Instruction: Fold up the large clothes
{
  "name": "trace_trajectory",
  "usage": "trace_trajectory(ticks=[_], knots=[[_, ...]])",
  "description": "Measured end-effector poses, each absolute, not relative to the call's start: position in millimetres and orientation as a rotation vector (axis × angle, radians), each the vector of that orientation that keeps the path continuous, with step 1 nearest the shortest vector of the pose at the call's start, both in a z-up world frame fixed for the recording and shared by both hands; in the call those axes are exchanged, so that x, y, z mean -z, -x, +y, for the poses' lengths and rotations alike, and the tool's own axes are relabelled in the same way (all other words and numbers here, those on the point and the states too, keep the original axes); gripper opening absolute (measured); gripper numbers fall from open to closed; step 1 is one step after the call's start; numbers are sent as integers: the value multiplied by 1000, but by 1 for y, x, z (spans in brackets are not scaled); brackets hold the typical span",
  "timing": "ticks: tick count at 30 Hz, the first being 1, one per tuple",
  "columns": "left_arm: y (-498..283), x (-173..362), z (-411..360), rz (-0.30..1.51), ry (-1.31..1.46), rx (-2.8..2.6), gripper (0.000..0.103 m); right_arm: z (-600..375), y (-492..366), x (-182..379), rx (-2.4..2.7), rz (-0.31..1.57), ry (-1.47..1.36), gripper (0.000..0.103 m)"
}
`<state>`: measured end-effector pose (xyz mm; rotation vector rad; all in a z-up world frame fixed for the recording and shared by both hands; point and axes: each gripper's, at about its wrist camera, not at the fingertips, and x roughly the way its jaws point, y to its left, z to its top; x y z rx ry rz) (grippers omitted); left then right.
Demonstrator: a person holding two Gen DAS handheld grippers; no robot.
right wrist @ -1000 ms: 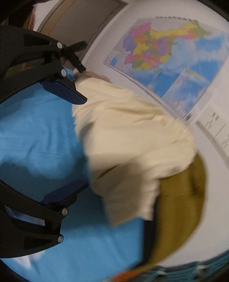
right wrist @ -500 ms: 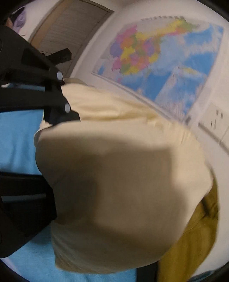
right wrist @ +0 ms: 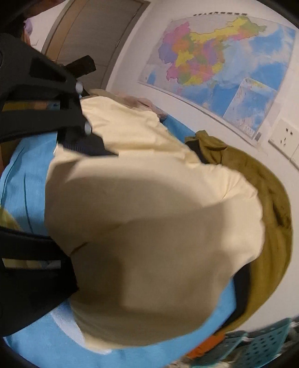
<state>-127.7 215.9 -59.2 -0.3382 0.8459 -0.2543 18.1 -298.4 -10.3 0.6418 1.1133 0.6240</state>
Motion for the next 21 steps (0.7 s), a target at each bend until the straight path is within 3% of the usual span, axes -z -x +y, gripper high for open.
trace_trajectory(ticks=[1, 2, 3, 4, 10, 13, 16, 19, 21], knots=[[126, 54, 213, 848, 312, 240, 57, -300, -17, 9, -604, 1114, -633, 66], [127, 49, 211, 833, 282, 215, 68, -302, -14, 3, -590, 1109, -605, 75], [127, 41, 210, 805, 238, 178, 78, -303, -10, -6, -580, 1100, -562, 78], [130, 32, 210, 773, 206, 154, 79, -305, -5, -15, -570, 1088, -514, 79], [138, -12, 204, 637, 144, 155, 80, -317, 32, -66, -455, 946, -253, 80], [117, -5, 176, 697, 93, 214, 81, -315, 42, -92, -458, 797, -207, 80], [92, 16, 160, 791, 84, 244, 81, -280, 27, -86, -558, 780, -156, 80], [70, 40, 148, 849, 55, 231, 80, -229, 5, -61, -645, 838, -58, 75], [64, 46, 149, 858, 66, 232, 80, -199, -11, -42, -655, 883, 14, 62]])
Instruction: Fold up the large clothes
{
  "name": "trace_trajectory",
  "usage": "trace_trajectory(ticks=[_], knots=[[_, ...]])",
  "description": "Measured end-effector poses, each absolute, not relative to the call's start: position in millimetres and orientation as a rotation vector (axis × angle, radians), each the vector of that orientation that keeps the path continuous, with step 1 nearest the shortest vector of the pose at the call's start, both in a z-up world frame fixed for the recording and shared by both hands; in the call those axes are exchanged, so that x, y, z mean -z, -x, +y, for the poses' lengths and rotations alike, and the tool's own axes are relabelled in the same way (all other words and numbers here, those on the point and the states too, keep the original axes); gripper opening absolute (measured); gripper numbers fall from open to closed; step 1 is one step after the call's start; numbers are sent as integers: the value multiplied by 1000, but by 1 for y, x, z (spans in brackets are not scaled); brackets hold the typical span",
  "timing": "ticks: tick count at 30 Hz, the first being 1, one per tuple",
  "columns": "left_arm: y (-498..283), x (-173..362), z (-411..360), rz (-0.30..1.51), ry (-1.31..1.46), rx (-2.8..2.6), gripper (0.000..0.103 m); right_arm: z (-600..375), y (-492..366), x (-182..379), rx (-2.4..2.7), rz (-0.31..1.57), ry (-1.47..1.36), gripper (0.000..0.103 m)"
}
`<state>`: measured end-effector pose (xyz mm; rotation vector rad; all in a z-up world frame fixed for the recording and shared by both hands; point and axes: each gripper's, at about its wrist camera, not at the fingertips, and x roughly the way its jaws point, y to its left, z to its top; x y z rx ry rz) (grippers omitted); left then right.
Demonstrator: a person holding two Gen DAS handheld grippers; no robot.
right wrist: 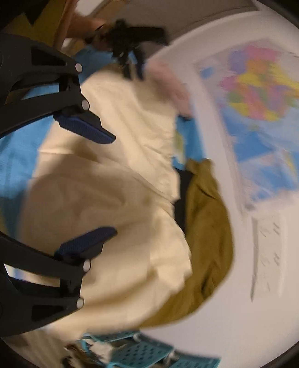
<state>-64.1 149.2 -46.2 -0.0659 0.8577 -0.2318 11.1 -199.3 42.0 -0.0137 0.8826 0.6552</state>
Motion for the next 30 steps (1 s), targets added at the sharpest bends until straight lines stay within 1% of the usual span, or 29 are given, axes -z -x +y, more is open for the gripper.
trace_trajectory(ticks=[2, 4, 5, 7, 8, 12, 14, 17, 19, 22, 23, 24, 25, 26, 27, 28, 30], knots=[[62, 47, 154, 856, 83, 228, 77, -179, -23, -26, -644, 905, 75, 37], [61, 47, 158, 861, 96, 217, 76, -167, -35, -20, -639, 903, 80, 25], [60, 47, 160, 867, 99, 208, 74, -166, -38, -21, -648, 897, 71, 17], [57, 49, 162, 873, 89, 180, 70, -167, -43, -30, -658, 856, 50, 8], [57, 49, 163, 874, 85, 169, 67, -167, -44, -33, -662, 842, 42, 6], [52, 48, 168, 875, 100, 139, 62, -161, -56, -41, -666, 803, 11, 3], [49, 49, 170, 878, 99, 116, 60, -156, -63, -35, -666, 810, 7, 1], [47, 51, 171, 883, 93, 97, 59, -142, -78, -26, -694, 838, -4, 1], [45, 53, 170, 887, 72, 69, 57, -128, -81, -16, -675, 846, 78, 1], [43, 53, 170, 895, 66, 48, 56, -132, -86, -7, -698, 928, 45, 4], [43, 52, 170, 899, 68, 40, 55, -138, -84, -11, -710, 932, 23, 15], [45, 49, 170, 896, 72, 34, 55, -146, -79, -17, -730, 922, 3, 24], [47, 45, 171, 888, 90, 40, 55, -155, -71, -27, -748, 896, -13, 43], [50, 40, 173, 878, 120, 57, 56, -174, -58, -43, -725, 830, -24, 59], [52, 35, 174, 866, 139, 79, 57, -188, -49, -54, -695, 785, -23, 62], [58, 27, 173, 836, 157, 123, 57, -207, -39, -65, -654, 740, -22, 62], [67, 14, 166, 787, 149, 183, 65, -237, -26, -78, -565, 692, -23, 66]])
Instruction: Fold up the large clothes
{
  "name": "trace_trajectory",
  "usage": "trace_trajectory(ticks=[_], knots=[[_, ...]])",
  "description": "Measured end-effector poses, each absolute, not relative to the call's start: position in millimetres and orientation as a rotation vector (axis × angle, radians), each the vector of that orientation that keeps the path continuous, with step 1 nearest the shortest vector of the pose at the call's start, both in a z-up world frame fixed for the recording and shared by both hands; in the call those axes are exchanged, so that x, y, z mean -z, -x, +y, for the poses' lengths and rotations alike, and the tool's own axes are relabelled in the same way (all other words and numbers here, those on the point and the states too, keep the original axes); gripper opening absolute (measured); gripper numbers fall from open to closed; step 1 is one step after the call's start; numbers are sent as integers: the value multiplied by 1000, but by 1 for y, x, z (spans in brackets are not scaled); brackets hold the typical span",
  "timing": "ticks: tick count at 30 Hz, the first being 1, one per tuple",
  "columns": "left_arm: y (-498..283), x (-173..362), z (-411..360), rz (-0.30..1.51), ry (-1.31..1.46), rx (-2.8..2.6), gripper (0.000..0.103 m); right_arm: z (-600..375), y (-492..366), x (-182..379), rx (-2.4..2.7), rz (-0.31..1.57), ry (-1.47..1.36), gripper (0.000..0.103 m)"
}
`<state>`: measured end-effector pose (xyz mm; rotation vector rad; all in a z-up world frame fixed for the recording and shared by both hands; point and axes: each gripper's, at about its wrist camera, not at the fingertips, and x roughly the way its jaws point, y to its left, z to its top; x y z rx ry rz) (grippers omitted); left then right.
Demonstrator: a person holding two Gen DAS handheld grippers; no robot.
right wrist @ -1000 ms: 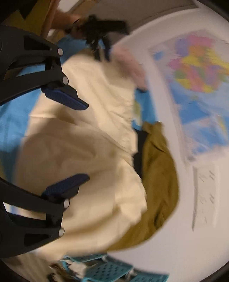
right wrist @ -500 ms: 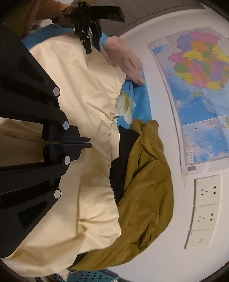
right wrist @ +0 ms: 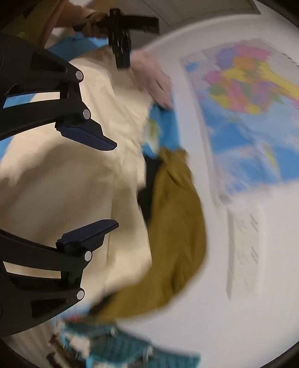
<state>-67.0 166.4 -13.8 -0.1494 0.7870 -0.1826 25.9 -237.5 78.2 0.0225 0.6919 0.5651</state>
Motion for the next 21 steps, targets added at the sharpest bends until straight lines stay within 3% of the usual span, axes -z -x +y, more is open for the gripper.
trace_trajectory(ticks=[2, 5, 6, 7, 8, 10, 11, 13, 17, 21], knots=[[72, 8, 156, 769, 131, 253, 69, -275, -17, -78, -438, 695, -23, 79], [68, 18, 135, 810, 87, 307, 71, -317, -18, -52, -358, 782, -121, 78], [66, 24, 131, 830, 83, 309, 71, -326, -20, -38, -375, 835, -162, 73], [60, 33, 127, 867, 79, 301, 70, -332, -23, -24, -386, 870, -190, 59], [57, 39, 125, 888, 74, 293, 64, -333, -24, -16, -397, 890, -211, 36], [50, 52, 126, 923, 76, 273, 56, -335, -29, -10, -417, 890, -247, 13], [47, 56, 129, 928, 83, 247, 41, -335, -33, -17, -415, 863, -254, 9], [43, 61, 136, 943, 82, 190, 30, -335, -40, -46, -413, 767, -236, 7], [43, 66, 142, 941, 100, 161, 23, -330, -60, -69, -412, 676, -197, 7], [44, 69, 143, 935, 95, 127, 17, -327, -90, -15, -371, 866, -188, 11]])
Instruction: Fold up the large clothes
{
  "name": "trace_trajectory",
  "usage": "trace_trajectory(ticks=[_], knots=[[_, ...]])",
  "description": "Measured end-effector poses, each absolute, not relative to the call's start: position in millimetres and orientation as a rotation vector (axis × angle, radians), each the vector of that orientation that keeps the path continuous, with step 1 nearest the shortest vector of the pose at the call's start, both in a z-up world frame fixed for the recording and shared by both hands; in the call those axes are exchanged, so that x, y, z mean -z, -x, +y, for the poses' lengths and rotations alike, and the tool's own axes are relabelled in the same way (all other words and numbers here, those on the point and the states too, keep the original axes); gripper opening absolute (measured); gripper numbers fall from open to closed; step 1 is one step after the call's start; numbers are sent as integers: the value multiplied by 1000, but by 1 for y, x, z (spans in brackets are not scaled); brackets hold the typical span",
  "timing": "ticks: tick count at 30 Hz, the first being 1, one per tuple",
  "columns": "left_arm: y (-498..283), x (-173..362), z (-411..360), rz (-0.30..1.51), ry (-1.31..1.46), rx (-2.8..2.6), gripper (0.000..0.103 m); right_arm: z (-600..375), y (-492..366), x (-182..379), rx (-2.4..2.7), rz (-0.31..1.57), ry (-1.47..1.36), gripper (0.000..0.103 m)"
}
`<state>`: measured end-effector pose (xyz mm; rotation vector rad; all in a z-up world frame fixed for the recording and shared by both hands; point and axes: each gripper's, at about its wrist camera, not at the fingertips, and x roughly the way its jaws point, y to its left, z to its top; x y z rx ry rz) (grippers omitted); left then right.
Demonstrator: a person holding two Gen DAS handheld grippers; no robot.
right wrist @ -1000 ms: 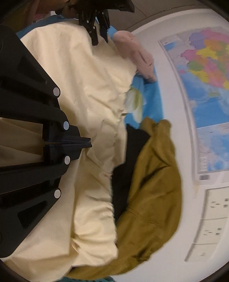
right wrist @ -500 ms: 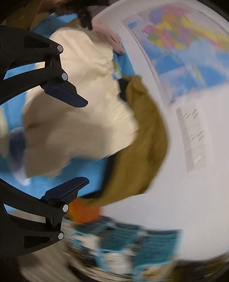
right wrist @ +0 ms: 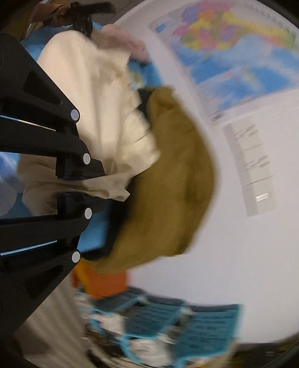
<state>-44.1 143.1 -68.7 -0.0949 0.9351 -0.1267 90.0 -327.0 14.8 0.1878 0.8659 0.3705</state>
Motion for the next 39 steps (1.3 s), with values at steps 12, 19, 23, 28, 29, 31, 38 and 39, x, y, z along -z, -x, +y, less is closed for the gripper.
trace_trajectory(ticks=[12, 19, 23, 28, 29, 31, 38, 39], knots=[[60, 39, 143, 825, 70, 111, 44, -298, -39, -79, -465, 667, -186, 55], [54, 49, 140, 853, 57, 96, 47, -184, -63, -32, -707, 822, -35, 46], [55, 58, 146, 874, 83, 97, 47, -137, -83, 13, -679, 916, 87, 40], [59, 54, 148, 869, 89, 91, 48, -139, -86, 12, -686, 939, 47, 42], [60, 52, 148, 861, 83, 92, 51, -146, -81, 6, -682, 932, 30, 44], [63, 48, 146, 848, 70, 83, 53, -158, -70, -8, -684, 903, 5, 49], [69, 41, 148, 819, 20, 24, 60, -202, -55, -40, -615, 820, -46, 64], [69, 42, 149, 820, 24, 22, 60, -209, -57, -39, -601, 825, -75, 64]])
